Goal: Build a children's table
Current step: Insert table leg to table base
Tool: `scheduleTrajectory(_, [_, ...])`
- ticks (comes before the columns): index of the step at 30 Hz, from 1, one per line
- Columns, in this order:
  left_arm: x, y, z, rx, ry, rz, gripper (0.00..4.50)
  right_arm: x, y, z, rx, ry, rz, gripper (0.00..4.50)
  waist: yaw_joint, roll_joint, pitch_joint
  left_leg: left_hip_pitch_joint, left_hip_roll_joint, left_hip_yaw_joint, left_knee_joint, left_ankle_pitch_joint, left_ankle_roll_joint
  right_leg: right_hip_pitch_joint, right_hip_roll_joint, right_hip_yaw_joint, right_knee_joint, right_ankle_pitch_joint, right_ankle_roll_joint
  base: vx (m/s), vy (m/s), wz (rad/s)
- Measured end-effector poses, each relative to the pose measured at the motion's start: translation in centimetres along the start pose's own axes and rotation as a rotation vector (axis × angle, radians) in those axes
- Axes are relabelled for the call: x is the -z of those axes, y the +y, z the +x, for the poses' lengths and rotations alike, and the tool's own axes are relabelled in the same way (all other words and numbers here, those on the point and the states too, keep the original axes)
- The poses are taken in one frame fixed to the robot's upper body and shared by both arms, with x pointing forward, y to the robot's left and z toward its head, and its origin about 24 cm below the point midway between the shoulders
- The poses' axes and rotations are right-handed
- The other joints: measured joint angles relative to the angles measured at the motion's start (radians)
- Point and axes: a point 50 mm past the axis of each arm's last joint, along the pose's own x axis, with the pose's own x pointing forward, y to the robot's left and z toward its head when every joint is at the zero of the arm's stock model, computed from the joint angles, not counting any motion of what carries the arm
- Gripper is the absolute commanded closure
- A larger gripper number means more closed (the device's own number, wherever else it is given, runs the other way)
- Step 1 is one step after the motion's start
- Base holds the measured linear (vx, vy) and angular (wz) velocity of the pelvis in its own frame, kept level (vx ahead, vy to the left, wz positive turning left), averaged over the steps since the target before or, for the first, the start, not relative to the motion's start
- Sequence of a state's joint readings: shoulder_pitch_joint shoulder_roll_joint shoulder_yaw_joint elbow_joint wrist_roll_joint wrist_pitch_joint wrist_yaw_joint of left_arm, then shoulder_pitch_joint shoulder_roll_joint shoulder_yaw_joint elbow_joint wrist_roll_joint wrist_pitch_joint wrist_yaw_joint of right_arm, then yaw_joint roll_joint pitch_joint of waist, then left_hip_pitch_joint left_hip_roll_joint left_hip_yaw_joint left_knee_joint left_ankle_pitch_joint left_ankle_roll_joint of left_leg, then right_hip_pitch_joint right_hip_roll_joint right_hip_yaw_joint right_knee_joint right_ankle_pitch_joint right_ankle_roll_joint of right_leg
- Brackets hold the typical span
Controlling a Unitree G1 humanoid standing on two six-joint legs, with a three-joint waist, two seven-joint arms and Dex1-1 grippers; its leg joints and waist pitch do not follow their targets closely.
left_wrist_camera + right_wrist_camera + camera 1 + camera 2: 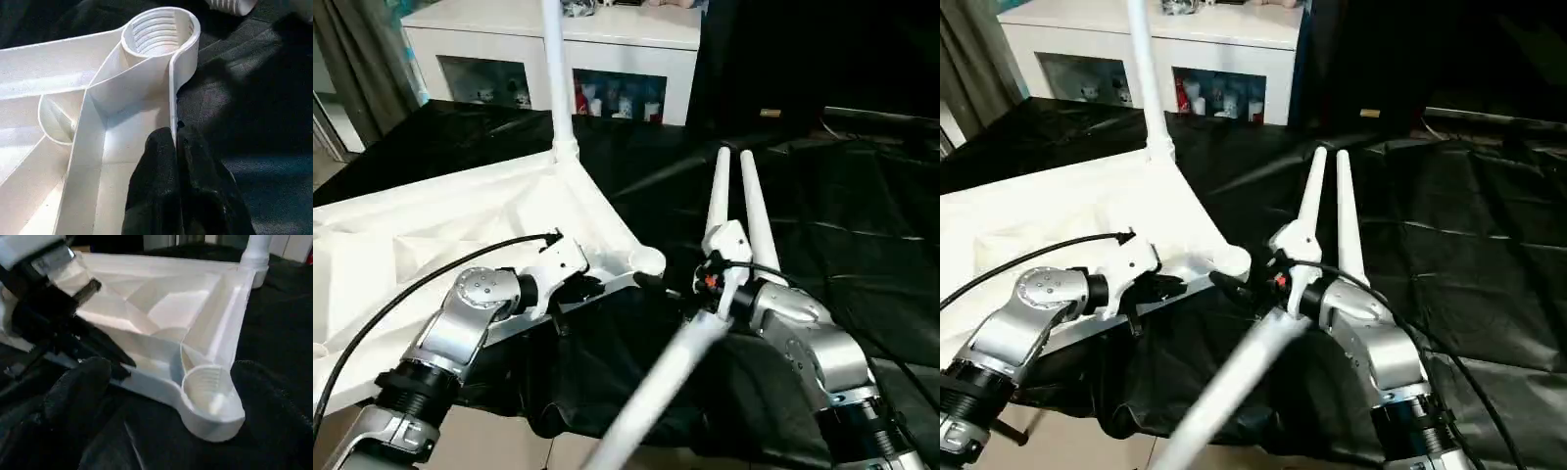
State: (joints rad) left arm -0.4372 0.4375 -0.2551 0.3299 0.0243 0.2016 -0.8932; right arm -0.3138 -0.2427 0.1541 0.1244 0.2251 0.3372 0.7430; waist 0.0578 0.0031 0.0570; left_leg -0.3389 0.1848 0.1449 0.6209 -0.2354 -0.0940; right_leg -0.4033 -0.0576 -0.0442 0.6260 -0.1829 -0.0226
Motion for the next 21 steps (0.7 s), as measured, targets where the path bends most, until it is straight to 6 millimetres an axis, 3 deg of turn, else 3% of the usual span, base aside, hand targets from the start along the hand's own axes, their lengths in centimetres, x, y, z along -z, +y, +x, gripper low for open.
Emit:
scheduleTrajectory(3, [0.0,0.1,0.0,-0.003,0.001,0.0,4.5,-0.1,-0.1,-0.1,0.002,-0.004,0.0,0.05,0.0,0.003,0.001,0.0,0.0,0.0,0.0,0.0,0.0,0.0,0.0,0.0,0.0,0.0,0.0,0.0,0.0,0.0])
scheduleTrajectory(4, [-0.1,0.1,0.0,-0.004,0.001,-0.001,4.22,-0.1,-0.1,-0.2,-0.003,-0.01,0.003,0.01,0.0,0.004,0.002,0.0,0.0,0.0,0.0,0.0,0.0,0.0,0.0,0.0,0.0,0.0,0.0,0.0,0.0,0.0])
scheduleTrajectory(7, [-0.1,0.2,0.0,-0.004,0.004,-0.006,4.05,-0.7,-0.1,-0.5,-0.048,-0.042,-0.001,0.0,0.0,0.006,0.003,0.0,0.001,0.0,0.0,0.0,0.0,0.0,0.0,-0.001,0.0,0.0,0.0,0.0,0.0,0.0])
scheduleTrajectory(13, [-0.2,0.3,-0.1,-0.006,0.006,-0.007,3.51,-2.5,-0.3,-2.9,-0.215,-0.044,-0.071,0.0,0.0,0.013,0.003,-0.001,0.002,0.0,0.0,0.0,0.0,0.0,0.001,-0.001,-0.001,0.0,0.0,0.0,0.0,0.0])
scheduleTrajectory(17, [-0.1,0.4,-0.2,-0.011,0.011,-0.004,3.31,-3.0,-0.6,-4.8,-0.314,0.041,-0.125,0.0,0.005,0.016,0.004,-0.001,0.002,0.001,0.0,0.0,0.0,0.0,0.0,-0.001,-0.001,0.0,0.0,0.0,0.0,0.0])
scheduleTrajectory(18, [-0.1,0.4,-0.3,-0.011,0.012,-0.003,3.06,-3.0,-0.5,-5.2,-0.367,0.1,-0.174,0.0,0.006,0.018,0.003,-0.001,0.002,0.001,0.0,0.0,0.0,0.0,0.0,-0.001,-0.002,0.0,0.0,0.0,0.0,0.0])
scheduleTrajectory(21, [0.0,0.4,-0.4,0.007,0.02,0.005,3.02,-3.0,-0.5,-5.9,-0.47,0.227,-0.293,0.0,0.004,0.018,0.004,-0.001,0.002,0.001,0.0,0.0,0.0,0.0,0.001,-0.001,-0.002,0.0,0.0,0.0,0.0,0.0])
